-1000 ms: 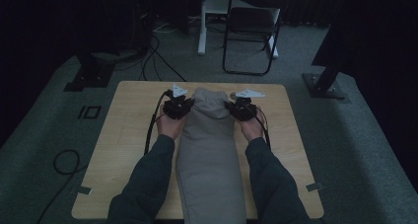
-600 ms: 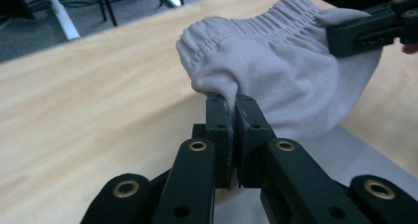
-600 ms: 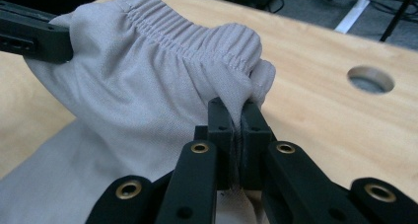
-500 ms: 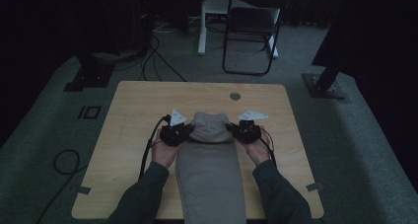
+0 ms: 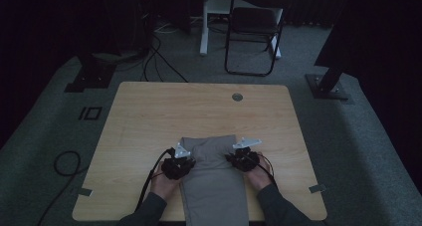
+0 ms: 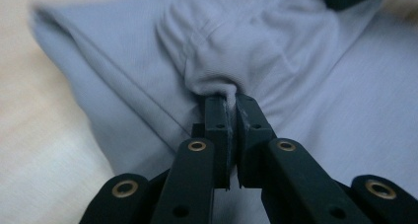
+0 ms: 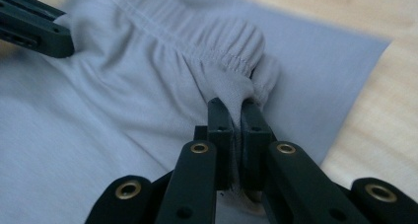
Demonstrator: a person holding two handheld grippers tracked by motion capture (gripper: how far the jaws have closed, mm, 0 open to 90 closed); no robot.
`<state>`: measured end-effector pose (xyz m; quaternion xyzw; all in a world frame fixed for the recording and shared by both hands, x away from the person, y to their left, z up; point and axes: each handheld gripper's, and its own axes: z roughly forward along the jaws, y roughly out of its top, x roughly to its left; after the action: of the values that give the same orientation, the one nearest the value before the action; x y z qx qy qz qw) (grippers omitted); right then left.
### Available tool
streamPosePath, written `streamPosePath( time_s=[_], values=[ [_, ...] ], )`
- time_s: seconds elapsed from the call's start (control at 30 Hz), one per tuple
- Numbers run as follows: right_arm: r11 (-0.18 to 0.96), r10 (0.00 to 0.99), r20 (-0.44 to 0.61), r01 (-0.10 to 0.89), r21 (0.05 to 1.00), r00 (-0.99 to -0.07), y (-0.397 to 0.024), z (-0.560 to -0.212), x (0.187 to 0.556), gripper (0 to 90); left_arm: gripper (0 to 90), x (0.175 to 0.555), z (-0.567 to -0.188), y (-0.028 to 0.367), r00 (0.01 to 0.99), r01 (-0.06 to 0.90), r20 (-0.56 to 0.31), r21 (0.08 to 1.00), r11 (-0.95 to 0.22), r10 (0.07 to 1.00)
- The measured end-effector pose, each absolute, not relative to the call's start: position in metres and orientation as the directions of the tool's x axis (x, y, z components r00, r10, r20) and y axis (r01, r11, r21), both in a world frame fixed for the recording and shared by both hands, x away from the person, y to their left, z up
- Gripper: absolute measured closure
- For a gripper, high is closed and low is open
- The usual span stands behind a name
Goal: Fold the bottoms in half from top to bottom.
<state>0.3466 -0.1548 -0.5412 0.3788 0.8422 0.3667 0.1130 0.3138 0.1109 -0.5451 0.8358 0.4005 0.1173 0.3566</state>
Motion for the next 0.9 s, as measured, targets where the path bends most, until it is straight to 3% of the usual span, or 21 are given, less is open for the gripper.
streamPosePath(
  time_s=[0.37, 0.9],
  values=[
    [0.427, 0.734, 0.092, 0.563, 0.708, -0.673, -0.149, -0.547, 0.360, 86.6, 85.5, 0.334, -0.547, 0.117, 0.625, 0.593, -0.092, 0.702, -0.395, 0.775],
    [0.378, 0.786, 0.096, 0.598, 0.707, -0.610, -0.142, -0.547, 0.414, 86.6, 85.3, 0.391, -0.547, 0.110, 0.572, 0.585, -0.023, 0.712, -0.388, 0.820]
  ],
)
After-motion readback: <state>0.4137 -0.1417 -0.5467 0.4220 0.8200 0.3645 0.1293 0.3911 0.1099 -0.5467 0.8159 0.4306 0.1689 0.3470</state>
